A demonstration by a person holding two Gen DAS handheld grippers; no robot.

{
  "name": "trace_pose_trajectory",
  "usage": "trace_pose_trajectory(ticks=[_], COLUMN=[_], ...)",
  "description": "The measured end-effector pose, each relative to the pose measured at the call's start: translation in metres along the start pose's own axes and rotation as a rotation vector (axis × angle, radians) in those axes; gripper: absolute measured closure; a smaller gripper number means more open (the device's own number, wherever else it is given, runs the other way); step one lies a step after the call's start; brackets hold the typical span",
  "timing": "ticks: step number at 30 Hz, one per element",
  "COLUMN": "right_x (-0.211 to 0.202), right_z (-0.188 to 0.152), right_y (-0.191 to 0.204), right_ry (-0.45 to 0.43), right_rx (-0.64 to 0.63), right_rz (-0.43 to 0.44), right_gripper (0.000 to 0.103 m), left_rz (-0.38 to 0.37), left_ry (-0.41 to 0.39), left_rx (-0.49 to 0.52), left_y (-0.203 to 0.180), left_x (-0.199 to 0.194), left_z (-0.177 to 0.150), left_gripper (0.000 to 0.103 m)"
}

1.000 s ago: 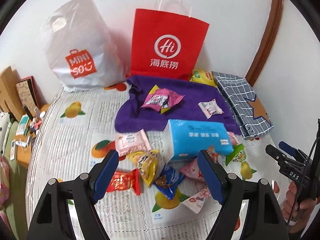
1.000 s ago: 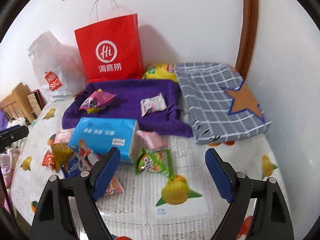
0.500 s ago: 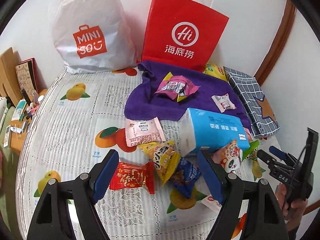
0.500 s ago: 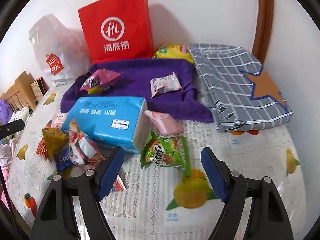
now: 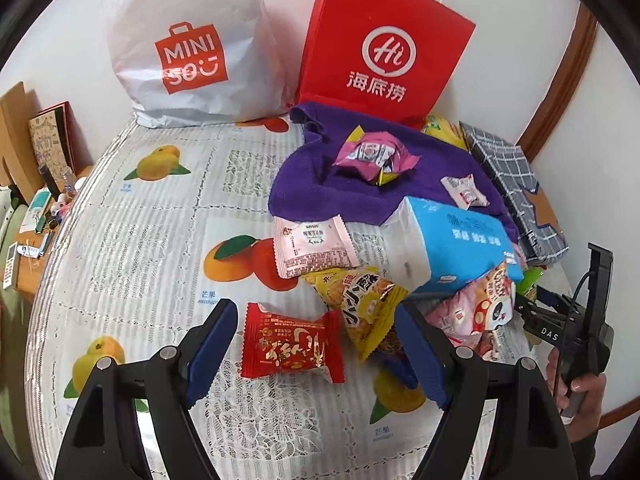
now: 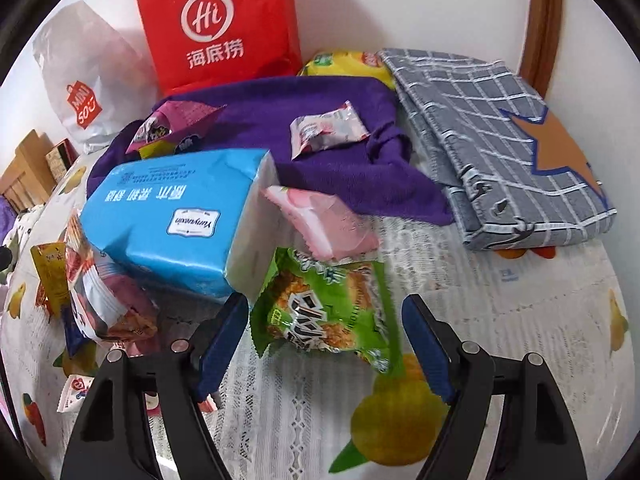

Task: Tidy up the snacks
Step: 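Grasp the green chip bag with the right tool while the left tool grasps the yellow snack bag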

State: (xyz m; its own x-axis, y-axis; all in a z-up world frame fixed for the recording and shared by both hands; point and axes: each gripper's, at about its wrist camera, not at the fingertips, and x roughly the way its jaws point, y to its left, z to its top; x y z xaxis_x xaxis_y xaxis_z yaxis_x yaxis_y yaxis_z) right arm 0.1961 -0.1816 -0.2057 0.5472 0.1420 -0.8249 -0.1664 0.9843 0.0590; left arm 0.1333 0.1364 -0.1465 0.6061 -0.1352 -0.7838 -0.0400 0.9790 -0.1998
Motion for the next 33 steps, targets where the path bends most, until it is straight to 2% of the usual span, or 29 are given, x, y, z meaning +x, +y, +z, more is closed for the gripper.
trace_pose_trajectory(ticks=[1,3,6,13,25,28,30,33], right_x=[0.001,0.001,-0.004,-0.023,-0.042,-0.044,-0.043,-0.039], right_z=[-0.001,-0.003,-0.005,-0.008,-0.028,-0.030,-0.031,-0.032], right_y=[0.001,0.004,0.006,-0.004,-0.018,-0.018,-0.017,-0.015], right_ry=[-0.003,-0.003,-0.015,-0.050,-0.048,-0.045,-0.041,-0.034], right_rx=[-0.008,-0.030,-0.048,-0.002,0.017,0.019,0.018,0.020], right_rz=[0.005,0.013,0.005,0.033,0.010,0.012,0.019,0.024], right_gripper=[0.027,0.041,0.043,0.044,0.045,0.045,0.045,0.045], left_rz=[0.003,0.004,-0.010,-0.022,0.072,0.078,0.069,0.048], left_ry=[0.006,0.021,0.030,0.040,0.097,0.109,0.117,0.114], left_rx=[0.006,0.014,0.021,0.085,0.123,0.123,0.116,0.104], left_y=[-0.001,-0.003,-0.007,-0.029,-0.044,-0.045,-0.044,-0.044], left_x=[0.003,0.009,0.014,0.025,0.070,0.075,0.078,0.077], left_z=[0.000,-0.001,-0.001,0.000,0.000,0.000,0.000,-0.001], left_gripper=[0.023,0.023,0.023,0.023,0.026,0.033,0.047,0.052])
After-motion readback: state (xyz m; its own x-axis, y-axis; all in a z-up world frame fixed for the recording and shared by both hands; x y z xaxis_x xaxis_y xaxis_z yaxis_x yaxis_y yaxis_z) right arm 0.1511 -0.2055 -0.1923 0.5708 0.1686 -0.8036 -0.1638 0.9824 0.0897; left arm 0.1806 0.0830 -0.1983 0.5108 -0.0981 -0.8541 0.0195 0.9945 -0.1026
